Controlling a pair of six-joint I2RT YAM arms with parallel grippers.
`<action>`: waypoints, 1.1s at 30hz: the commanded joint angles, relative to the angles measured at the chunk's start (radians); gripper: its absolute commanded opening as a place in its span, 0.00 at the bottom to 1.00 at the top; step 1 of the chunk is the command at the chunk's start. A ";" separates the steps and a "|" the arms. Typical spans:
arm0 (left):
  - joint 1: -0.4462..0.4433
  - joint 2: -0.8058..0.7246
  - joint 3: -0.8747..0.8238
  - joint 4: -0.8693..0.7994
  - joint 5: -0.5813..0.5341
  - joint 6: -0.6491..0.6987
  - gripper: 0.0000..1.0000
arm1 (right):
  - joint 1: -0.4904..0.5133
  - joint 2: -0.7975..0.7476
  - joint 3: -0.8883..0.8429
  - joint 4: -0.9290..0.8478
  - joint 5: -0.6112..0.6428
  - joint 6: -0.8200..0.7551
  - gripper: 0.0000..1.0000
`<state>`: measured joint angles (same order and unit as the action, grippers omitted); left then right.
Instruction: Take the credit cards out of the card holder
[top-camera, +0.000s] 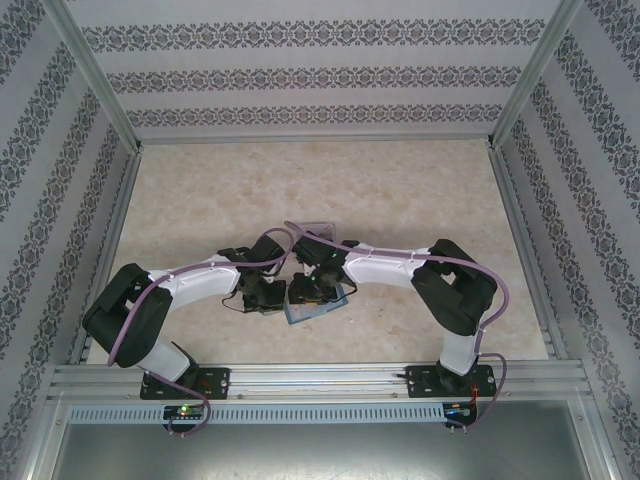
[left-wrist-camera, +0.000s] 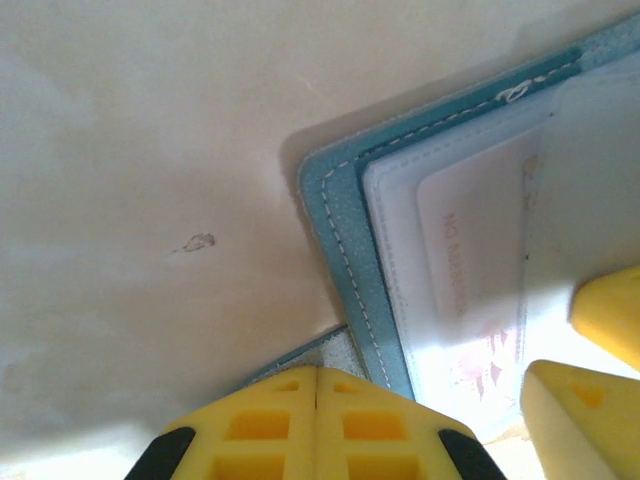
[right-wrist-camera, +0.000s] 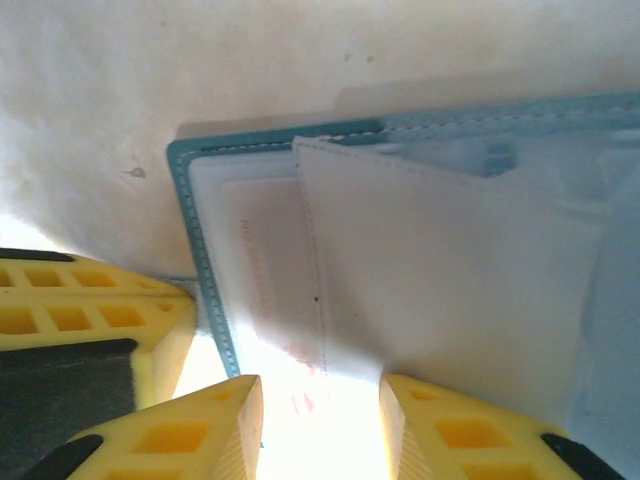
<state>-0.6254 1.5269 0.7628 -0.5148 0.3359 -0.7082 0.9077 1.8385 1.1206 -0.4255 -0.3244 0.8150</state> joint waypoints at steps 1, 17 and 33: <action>0.006 -0.001 -0.022 -0.002 -0.015 -0.008 0.00 | 0.020 0.021 0.050 -0.161 0.137 -0.046 0.39; 0.006 -0.007 -0.023 0.008 -0.003 -0.008 0.01 | 0.063 0.031 0.165 -0.364 0.339 -0.086 0.56; 0.007 -0.003 -0.024 0.010 -0.009 -0.009 0.01 | 0.063 0.002 0.064 -0.021 0.024 0.007 0.23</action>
<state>-0.6186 1.5249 0.7586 -0.5106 0.3458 -0.7155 0.9539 1.8549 1.2018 -0.5529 -0.2203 0.7891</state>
